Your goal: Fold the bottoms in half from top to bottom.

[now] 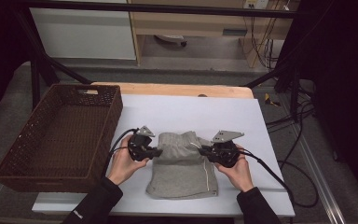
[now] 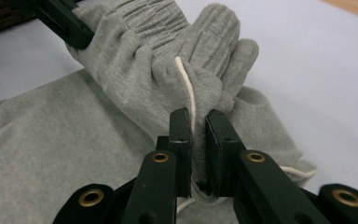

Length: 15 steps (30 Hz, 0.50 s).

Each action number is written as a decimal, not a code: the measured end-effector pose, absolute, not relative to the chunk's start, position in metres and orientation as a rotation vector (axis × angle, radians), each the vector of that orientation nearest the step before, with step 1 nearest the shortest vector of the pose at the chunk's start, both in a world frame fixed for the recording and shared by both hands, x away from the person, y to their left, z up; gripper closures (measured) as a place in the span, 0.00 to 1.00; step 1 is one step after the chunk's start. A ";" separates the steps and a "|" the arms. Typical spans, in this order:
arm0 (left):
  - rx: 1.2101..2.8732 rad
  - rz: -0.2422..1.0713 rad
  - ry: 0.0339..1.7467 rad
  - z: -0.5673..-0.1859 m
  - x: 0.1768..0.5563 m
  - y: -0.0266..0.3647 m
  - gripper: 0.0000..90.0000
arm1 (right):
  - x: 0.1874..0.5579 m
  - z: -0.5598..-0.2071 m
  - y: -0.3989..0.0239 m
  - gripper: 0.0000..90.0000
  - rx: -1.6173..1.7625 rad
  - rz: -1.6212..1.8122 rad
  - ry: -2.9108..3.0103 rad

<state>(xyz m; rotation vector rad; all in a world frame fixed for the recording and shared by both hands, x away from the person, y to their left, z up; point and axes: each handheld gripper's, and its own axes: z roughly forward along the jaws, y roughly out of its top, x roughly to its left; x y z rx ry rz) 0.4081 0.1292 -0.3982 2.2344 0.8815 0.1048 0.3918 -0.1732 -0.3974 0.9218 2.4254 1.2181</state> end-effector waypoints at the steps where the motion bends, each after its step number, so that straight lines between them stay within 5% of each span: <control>1: 2.232 0.099 0.881 -0.400 0.406 0.130 0.96 | 0.391 -0.399 -0.174 0.91 0.930 1.223 2.432; 15: 2.274 0.079 0.885 -0.422 0.382 0.129 0.95 | 0.375 -0.421 -0.174 0.90 0.960 1.213 2.552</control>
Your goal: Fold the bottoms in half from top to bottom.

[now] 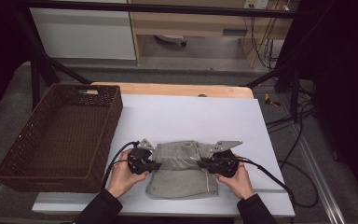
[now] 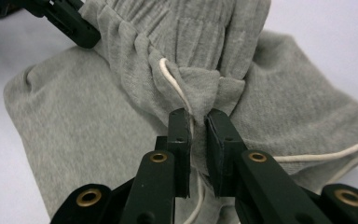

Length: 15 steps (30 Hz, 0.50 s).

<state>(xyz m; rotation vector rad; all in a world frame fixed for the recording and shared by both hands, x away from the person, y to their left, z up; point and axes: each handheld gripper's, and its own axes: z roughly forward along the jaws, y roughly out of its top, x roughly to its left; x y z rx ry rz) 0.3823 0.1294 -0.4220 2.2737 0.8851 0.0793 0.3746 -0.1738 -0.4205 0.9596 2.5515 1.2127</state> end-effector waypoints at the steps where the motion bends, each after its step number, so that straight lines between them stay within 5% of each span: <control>1: 2.268 0.077 0.888 -0.423 0.381 0.129 0.95 | 0.374 -0.422 -0.174 0.90 0.966 1.209 2.557; 15: 2.258 0.072 0.905 -0.421 0.377 0.135 0.86 | 0.370 -0.433 -0.172 0.90 0.961 1.221 2.552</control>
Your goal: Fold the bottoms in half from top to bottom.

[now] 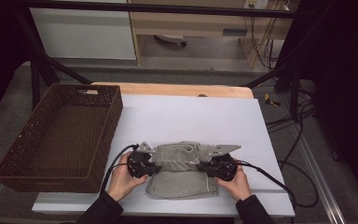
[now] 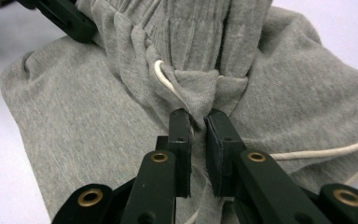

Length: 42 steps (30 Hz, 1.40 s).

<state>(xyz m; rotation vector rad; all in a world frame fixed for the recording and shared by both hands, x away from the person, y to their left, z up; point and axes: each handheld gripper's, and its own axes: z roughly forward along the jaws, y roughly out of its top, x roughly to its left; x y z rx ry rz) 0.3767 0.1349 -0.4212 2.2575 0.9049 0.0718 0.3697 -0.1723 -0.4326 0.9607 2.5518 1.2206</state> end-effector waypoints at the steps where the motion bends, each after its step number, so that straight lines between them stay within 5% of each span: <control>1: 2.249 0.065 0.914 -0.419 0.377 0.138 0.86 | 0.370 -0.433 -0.173 0.90 0.961 1.223 2.551; 12: 2.171 0.144 1.019 -0.398 0.395 0.159 1.00 | 0.369 -0.434 -0.174 0.90 0.960 1.230 2.549; 32: 2.130 0.049 1.067 -0.426 0.451 0.127 1.00 | 0.368 -0.436 -0.174 0.90 0.946 1.228 2.552; 42: 2.157 -0.002 0.955 -0.421 0.437 0.124 1.00 | 0.367 -0.436 -0.174 0.90 0.939 1.232 2.555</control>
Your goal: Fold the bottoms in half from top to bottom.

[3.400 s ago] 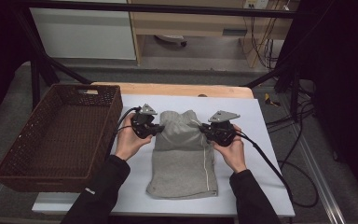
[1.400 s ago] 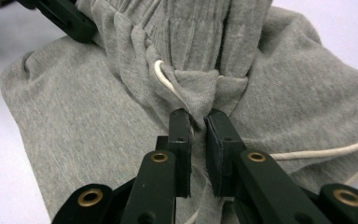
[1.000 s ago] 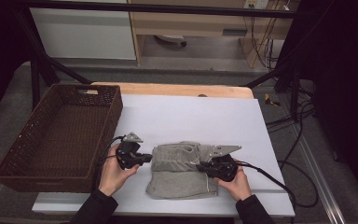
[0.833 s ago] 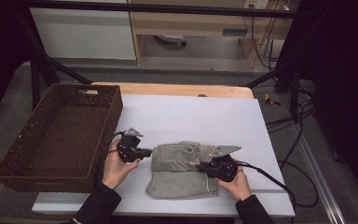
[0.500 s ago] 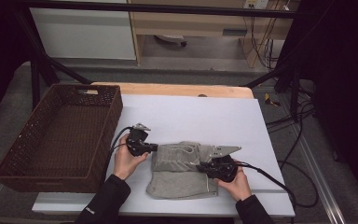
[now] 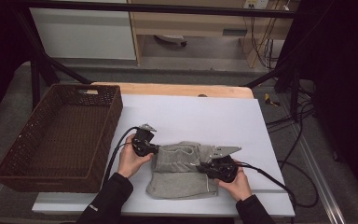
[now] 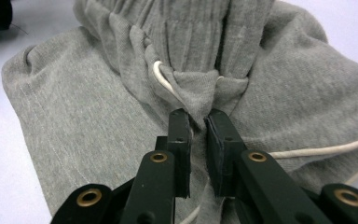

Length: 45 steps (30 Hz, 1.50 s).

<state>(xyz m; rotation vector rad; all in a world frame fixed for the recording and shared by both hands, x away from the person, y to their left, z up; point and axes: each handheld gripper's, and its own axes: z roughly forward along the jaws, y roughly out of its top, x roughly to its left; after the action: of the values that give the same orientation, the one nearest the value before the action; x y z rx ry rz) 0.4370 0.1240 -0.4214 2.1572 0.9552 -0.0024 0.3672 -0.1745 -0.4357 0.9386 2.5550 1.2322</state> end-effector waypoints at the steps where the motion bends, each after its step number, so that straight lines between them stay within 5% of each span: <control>1: 2.157 -0.003 0.938 -0.421 0.434 0.124 1.00 | 0.367 -0.436 -0.175 0.89 0.936 1.230 2.556; 9: 2.188 -0.015 0.834 -0.419 0.409 0.123 1.00 | 0.365 -0.434 -0.176 0.88 0.919 1.233 2.559; 20: 2.251 0.000 0.768 -0.419 0.382 0.121 1.00 | 0.355 -0.417 -0.188 0.70 0.877 1.263 2.494; 23: 2.261 -0.004 0.756 -0.419 0.375 0.121 1.00 | 0.352 -0.409 -0.193 0.74 0.879 1.299 2.452; 26: 2.279 -0.006 0.739 -0.420 0.366 0.119 1.00 | 0.352 -0.407 -0.194 0.92 0.901 1.318 2.417; 29: 2.308 0.008 0.720 -0.421 0.359 0.114 1.00 | 0.354 -0.409 -0.188 1.00 0.932 1.318 2.416; 45: 2.340 0.066 0.775 -0.428 0.344 0.111 1.00 | 0.331 -0.439 -0.162 1.00 0.872 1.197 2.603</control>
<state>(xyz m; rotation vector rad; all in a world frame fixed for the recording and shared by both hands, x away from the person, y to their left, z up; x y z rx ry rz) 0.3436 0.1112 -0.4285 2.3405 0.7752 0.0658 0.3311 -0.1622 -0.4387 0.8723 2.6035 1.1972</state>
